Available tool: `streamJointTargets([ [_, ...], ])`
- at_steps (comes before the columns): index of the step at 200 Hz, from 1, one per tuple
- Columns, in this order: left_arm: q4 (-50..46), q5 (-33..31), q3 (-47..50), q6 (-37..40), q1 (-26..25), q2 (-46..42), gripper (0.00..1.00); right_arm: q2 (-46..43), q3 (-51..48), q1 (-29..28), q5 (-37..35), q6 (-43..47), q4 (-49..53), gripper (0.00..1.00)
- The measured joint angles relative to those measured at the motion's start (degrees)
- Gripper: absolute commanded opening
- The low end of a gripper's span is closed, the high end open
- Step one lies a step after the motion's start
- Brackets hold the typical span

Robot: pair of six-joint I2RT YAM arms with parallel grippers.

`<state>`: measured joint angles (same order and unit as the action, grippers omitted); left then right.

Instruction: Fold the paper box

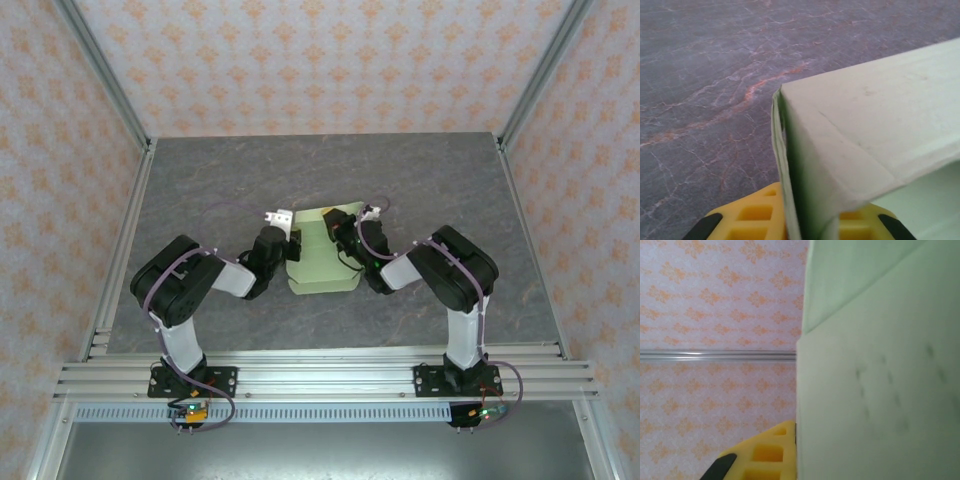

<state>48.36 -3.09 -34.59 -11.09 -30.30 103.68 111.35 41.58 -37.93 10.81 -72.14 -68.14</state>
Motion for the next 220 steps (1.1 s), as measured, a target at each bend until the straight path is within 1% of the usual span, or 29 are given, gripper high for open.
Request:
streamJointTargets([
  [23, 0.1, -0.3, -0.2, -0.6, 0.2, 0.3, 0.09, -1.6, 0.0, -0.7, 1.0, 1.5, 2.6, 0.26],
  [45, 0.3, -0.1, -1.0, -0.6, 0.1, 0.5, 0.09, -4.3, -1.0, -1.3, 2.1, 3.5, 6.1, 0.34],
  [79, 0.4, 0.7, -1.5, 0.8, 0.0, 0.4, 0.09, -13.4, -3.6, -1.5, 4.7, 9.4, 15.1, 0.43],
  [93, 0.3, 0.8, -1.5, 1.8, 0.0, 0.3, 0.09, -19.4, -4.7, -1.5, 5.7, 12.9, 20.0, 0.45],
  [135, -0.6, 2.7, -1.5, 5.3, -0.3, -0.3, 0.1, -38.6, -5.7, -1.6, 9.4, 25.7, 35.6, 0.47],
  [159, -0.3, 5.0, -0.5, 7.0, -0.3, -1.3, 0.11, -46.2, -4.3, 0.3, 10.2, 32.7, 46.8, 0.48],
  [168, 0.0, 6.3, 0.3, 7.7, -0.3, -1.9, 0.11, -46.8, -2.1, 2.2, 10.5, 35.3, 51.6, 0.48],
  [180, 0.3, 8.6, 1.4, 8.7, -0.3, -2.6, 0.12, -44.9, 3.5, 6.0, 11.7, 39.5, 59.5, 0.49],
  [200, 0.3, 11.8, 2.1, 10.2, -0.3, -2.9, 0.13, -37.2, 15.1, 10.8, 14.2, 47.0, 69.5, 0.51],
  [220, 0.3, 14.6, 2.1, 11.4, -0.3, -3.2, 0.14, -29.7, 22.7, 12.1, 18.5, 52.7, 76.0, 0.53],
])
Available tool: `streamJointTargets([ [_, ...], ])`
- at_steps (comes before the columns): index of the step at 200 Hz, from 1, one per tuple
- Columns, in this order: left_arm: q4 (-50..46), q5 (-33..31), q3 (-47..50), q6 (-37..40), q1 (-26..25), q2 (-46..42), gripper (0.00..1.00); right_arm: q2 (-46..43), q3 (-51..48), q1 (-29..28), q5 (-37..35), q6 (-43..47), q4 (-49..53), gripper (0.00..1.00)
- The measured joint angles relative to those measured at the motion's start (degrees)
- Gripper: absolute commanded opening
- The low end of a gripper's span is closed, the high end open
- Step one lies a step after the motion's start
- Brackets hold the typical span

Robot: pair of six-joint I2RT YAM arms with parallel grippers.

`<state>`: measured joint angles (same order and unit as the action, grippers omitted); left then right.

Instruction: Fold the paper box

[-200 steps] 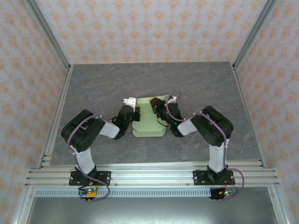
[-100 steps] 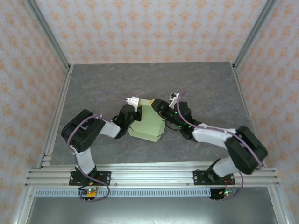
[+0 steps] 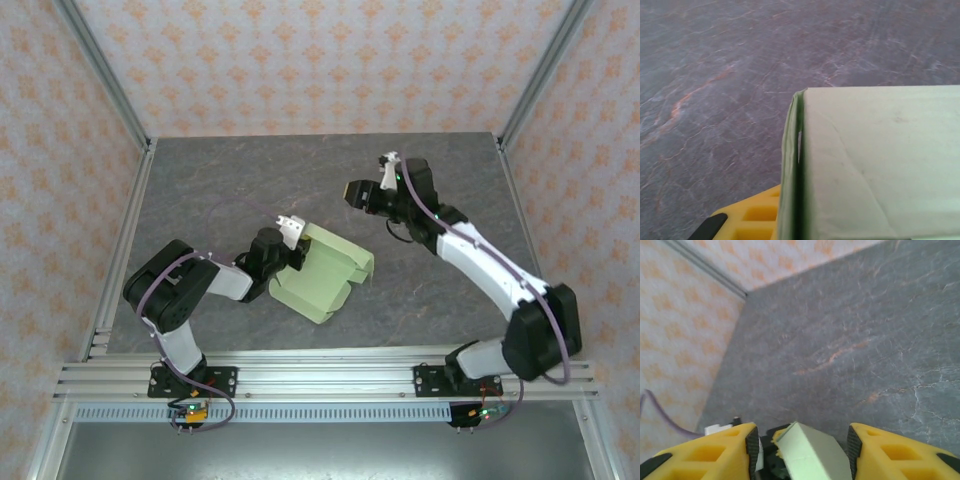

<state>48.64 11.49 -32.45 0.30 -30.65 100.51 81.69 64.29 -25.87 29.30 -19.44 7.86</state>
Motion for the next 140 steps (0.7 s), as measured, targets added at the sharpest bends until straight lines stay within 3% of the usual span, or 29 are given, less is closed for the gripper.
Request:
streamJointTargets([
  [64, 0.5, 3.2, -0.1, 1.3, -0.1, 0.3, 0.15, 20.0, 7.8, -0.6, 14.7, 6.8, 9.6, 0.54],
  [114, 3.4, 3.1, -0.1, 1.1, -0.3, 3.2, 0.19, 23.4, 8.4, -3.7, 19.1, 7.1, 10.4, 0.53],
  [140, 3.9, 3.1, -0.1, 1.1, -0.5, 3.5, 0.22, 23.6, 8.5, -3.7, 19.0, 7.0, 10.4, 0.48],
])
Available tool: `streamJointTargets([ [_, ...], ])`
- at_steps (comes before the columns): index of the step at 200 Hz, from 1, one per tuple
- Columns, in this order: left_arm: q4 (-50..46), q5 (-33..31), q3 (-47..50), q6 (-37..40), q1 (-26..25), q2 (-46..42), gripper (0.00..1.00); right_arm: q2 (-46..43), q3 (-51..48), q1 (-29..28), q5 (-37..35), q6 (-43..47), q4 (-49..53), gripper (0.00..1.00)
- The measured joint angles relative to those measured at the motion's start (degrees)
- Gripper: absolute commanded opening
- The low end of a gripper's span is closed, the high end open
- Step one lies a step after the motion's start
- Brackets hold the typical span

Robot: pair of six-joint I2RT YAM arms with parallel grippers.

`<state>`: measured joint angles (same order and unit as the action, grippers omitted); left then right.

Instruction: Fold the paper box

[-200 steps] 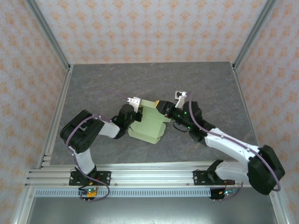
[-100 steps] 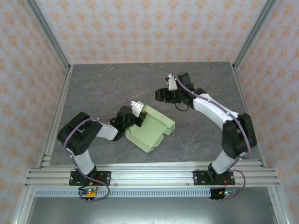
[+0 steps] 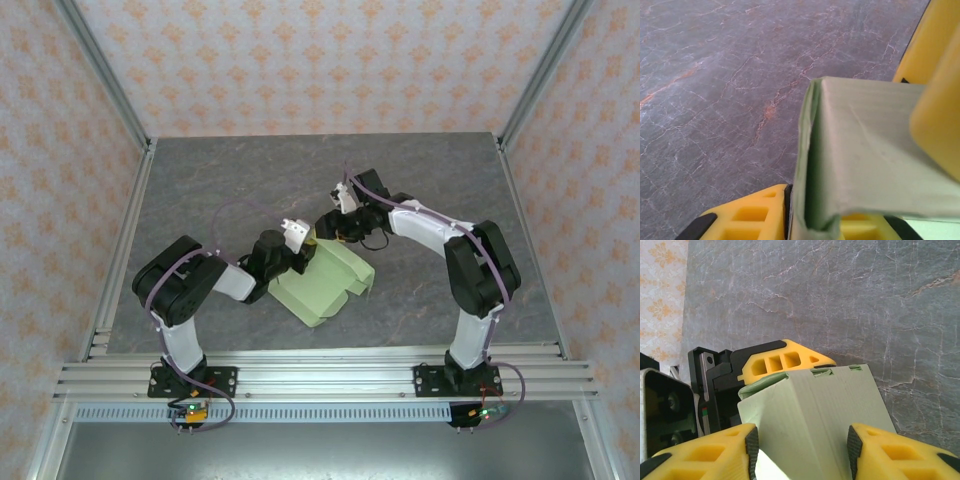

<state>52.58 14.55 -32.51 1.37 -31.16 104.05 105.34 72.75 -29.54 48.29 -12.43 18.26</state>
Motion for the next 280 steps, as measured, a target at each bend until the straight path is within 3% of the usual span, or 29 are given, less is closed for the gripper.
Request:
streamJointTargets([
  [41, 3.5, -1.2, 1.1, -1.1, 0.0, 0.0, 0.31, 0.0, -0.2, -0.1, -2.1, 0.3, -0.3, 0.42],
  [83, 6.4, -2.9, 5.4, -2.9, 0.0, -0.2, 0.32, 0.0, -0.4, -1.0, -3.3, 0.3, -1.1, 0.42],
  [136, 7.5, -2.9, 5.3, -2.8, 0.0, -1.3, 0.18, 0.1, -0.4, -1.7, -3.2, 0.0, -1.2, 0.43],
  [184, 11.6, -2.9, 2.3, -2.9, -0.6, 3.5, 0.06, 0.1, -0.7, -0.9, -4.5, -2.1, -3.7, 0.43],
  [240, 12.5, -9.4, 1.8, -2.8, -3.0, 4.6, 0.02, -1.1, -5.9, -0.8, -4.6, -7.1, -12.6, 0.43],
  [280, 12.8, -12.9, 1.3, -2.8, -4.6, 5.1, 0.01, -5.2, -11.3, -0.7, -6.6, -6.6, -17.9, 0.52],
])
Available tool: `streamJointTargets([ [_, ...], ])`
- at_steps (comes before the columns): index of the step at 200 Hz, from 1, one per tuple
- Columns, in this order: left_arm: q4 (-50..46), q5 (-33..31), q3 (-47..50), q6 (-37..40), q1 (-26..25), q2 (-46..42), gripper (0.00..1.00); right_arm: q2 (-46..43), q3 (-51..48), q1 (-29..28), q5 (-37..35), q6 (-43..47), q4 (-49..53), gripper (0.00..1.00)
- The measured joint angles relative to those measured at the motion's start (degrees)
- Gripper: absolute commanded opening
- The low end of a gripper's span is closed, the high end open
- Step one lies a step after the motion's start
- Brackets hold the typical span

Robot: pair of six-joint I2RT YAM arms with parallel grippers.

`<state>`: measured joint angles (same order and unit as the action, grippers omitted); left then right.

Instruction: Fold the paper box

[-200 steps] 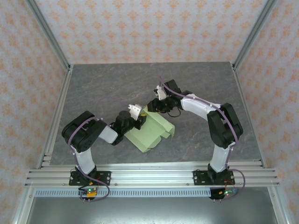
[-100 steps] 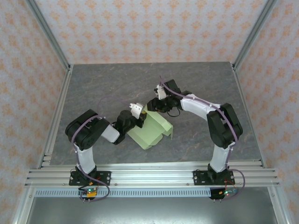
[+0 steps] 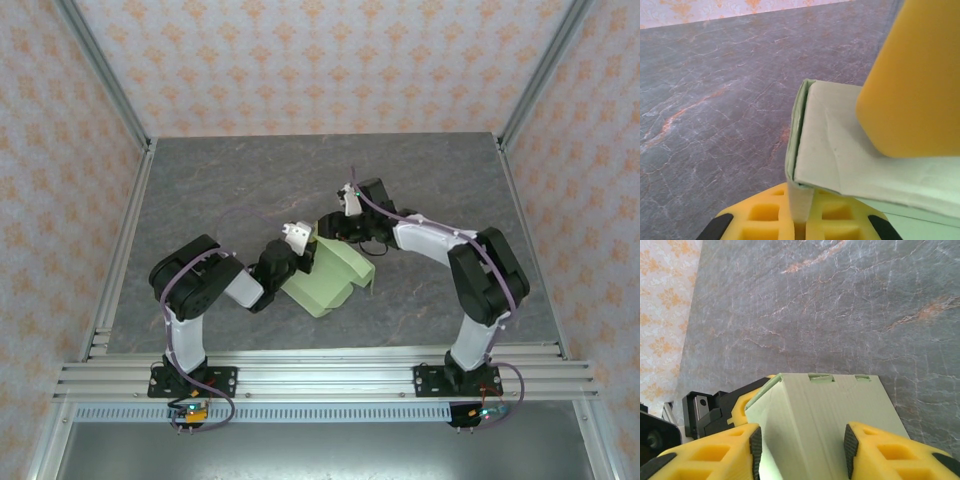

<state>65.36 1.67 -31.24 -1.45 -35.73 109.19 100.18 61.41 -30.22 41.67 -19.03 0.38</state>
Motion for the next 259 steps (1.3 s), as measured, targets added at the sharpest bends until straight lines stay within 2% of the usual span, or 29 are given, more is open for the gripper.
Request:
streamJointTargets([
  [19, 0.0, -1.4, 0.0, 0.0, -0.6, 0.0, 0.01, -4.0, -2.7, 0.2, -0.4, 1.0, -0.3, 0.57],
  [35, -0.3, -2.7, 0.2, -0.2, -0.3, -0.3, 0.01, -8.3, -4.4, 1.0, -1.1, 2.5, -0.9, 0.67],
  [54, -1.5, -3.7, 0.5, -1.0, 0.7, -1.2, 0.01, -16.2, -10.2, 2.4, -2.1, 5.6, -7.5, 0.72],
  [82, -3.0, -3.6, 1.0, -2.1, 2.1, -2.4, 0.0, -27.7, -23.1, 6.5, -6.5, 10.9, -19.4, 0.73],
  [101, -5.7, -3.4, 1.0, -3.0, 3.0, -4.3, 0.0, -31.3, -27.7, 9.9, -10.1, 14.9, -21.5, 0.71],
  [114, -6.6, -3.4, 1.0, -3.2, 3.7, -5.7, 0.0, -32.9, -28.7, 11.4, -11.7, 19.2, -20.4, 0.65],
  [137, -7.5, -3.1, 1.2, -3.3, 5.0, -7.6, 0.0, -32.9, -27.5, 12.2, -10.6, 29.4, -15.1, 0.58],
  [176, -9.1, -1.0, 1.9, -3.5, 7.2, -9.8, 0.0, -30.7, -25.5, 11.6, -8.6, 44.4, -6.3, 0.6],
  [205, -9.1, 1.0, 2.6, -3.5, 9.3, -10.6, 0.0, -25.5, -22.4, 10.9, -6.0, 51.0, -0.4, 0.59],
  [225, -9.0, 2.4, 2.6, -3.5, 9.5, -10.6, 0.0, -20.1, -19.0, 7.7, -6.4, 55.4, 2.1, 0.59],
  [259, -9.1, 4.4, 2.6, -3.5, 9.5, -10.6, 0.0, -17.0, -18.8, 2.8, -6.4, 59.5, -0.4, 0.47],
])
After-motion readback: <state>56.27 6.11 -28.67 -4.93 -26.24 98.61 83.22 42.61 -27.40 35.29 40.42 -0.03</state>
